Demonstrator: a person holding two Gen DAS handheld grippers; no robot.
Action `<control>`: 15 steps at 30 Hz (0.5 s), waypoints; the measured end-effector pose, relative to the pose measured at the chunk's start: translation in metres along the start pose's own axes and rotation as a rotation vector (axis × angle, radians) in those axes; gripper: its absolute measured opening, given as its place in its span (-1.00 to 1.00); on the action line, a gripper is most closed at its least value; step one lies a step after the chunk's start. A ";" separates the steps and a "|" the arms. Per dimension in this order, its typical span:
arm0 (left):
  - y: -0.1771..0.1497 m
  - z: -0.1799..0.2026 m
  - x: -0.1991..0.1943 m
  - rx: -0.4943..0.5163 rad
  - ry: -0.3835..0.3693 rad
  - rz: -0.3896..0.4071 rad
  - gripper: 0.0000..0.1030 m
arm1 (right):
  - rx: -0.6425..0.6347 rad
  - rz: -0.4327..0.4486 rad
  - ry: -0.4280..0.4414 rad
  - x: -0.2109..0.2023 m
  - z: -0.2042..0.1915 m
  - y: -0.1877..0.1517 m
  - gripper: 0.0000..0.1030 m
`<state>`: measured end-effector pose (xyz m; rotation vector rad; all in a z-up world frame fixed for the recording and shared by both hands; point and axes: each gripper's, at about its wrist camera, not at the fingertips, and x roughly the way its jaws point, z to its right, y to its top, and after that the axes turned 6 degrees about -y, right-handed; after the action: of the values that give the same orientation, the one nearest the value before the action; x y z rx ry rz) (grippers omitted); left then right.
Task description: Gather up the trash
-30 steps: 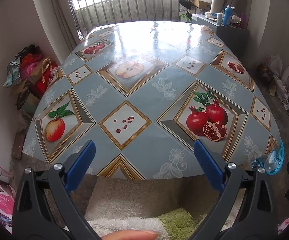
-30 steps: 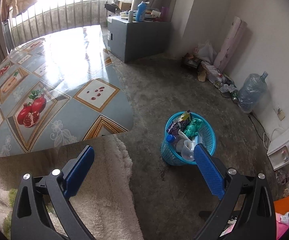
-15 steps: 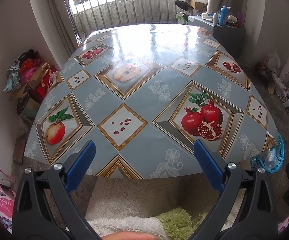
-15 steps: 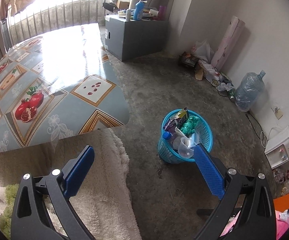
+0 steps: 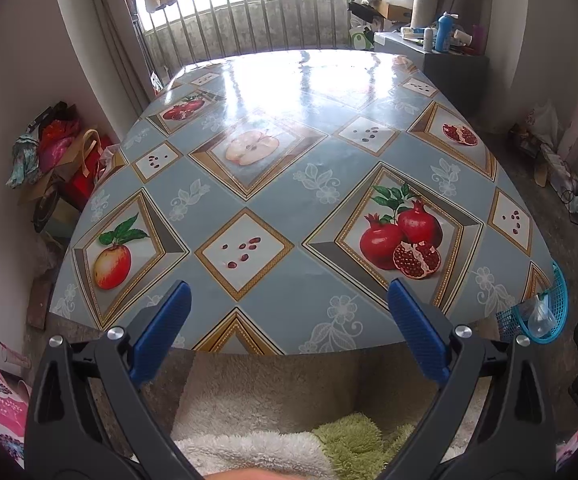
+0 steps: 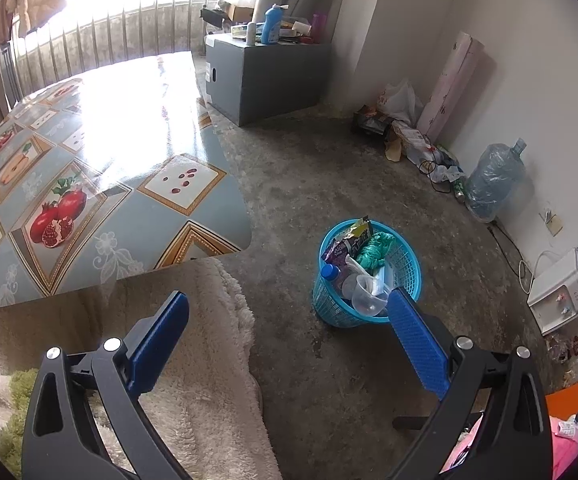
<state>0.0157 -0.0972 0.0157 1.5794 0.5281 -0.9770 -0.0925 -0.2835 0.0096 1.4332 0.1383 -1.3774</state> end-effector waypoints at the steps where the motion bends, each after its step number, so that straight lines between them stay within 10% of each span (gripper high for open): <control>1: 0.000 0.000 0.000 0.000 0.000 0.000 0.83 | 0.000 0.001 0.000 0.000 0.000 0.000 0.88; 15: -0.002 -0.002 -0.001 -0.006 0.001 -0.002 0.83 | -0.005 0.011 -0.001 -0.004 0.000 0.002 0.88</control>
<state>0.0143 -0.0951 0.0156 1.5743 0.5333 -0.9756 -0.0922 -0.2819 0.0137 1.4267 0.1333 -1.3684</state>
